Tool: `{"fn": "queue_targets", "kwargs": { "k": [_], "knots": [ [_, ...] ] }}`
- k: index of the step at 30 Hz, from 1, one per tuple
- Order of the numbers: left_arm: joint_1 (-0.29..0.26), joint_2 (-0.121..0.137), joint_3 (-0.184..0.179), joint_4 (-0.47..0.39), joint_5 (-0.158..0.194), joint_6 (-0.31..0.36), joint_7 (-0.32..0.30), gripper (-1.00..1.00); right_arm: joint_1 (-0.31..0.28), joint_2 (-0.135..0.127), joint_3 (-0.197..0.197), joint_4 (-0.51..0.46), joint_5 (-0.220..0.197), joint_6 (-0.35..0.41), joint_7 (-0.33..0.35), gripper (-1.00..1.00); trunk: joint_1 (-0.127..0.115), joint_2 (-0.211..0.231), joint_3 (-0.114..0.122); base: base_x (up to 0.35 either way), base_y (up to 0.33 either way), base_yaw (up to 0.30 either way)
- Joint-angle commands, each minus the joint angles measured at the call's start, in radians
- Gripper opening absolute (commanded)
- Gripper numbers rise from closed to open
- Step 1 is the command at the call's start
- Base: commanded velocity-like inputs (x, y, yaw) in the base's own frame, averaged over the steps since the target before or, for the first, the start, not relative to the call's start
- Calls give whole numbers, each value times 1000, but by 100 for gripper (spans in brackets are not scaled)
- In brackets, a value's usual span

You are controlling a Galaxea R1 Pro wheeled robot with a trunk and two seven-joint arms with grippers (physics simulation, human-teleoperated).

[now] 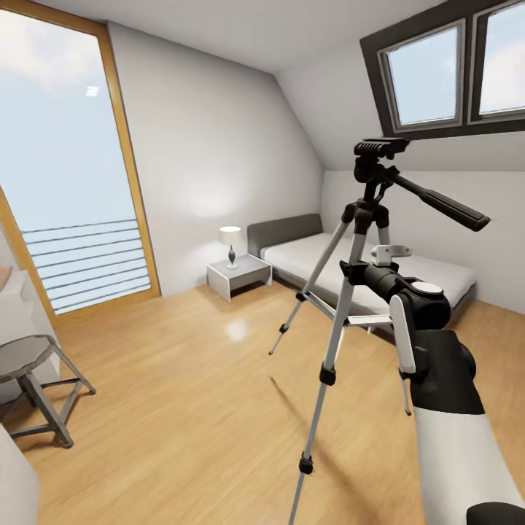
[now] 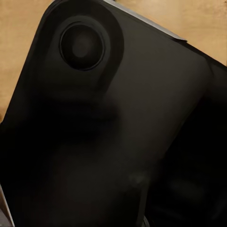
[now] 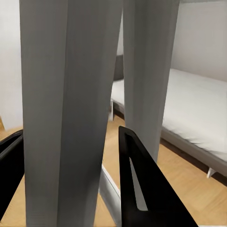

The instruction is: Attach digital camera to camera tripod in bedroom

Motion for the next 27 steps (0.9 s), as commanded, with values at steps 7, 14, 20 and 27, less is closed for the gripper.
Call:
{"fn": "queue_targets", "kwargs": {
  "k": [7,14,20,27],
  "knots": [
    [0,0,-1,-2,4,-1,0,100,-1,0,-1,-1,0,5,4,-100,0,-1,-1,240,277,0],
    [0,0,-2,-2,3,-1,0,100,-1,-1,-1,-1,0,5,4,-100,0,-1,-1,285,212,0],
    [0,0,-3,-2,3,-1,0,100,-1,-1,-1,-1,0,4,4,-100,0,-1,-1,310,142,0],
    [0,-1,-3,-2,3,-1,0,100,-1,-1,-1,-1,0,4,4,-100,0,-1,-1,319,102,0]
  ]
}}
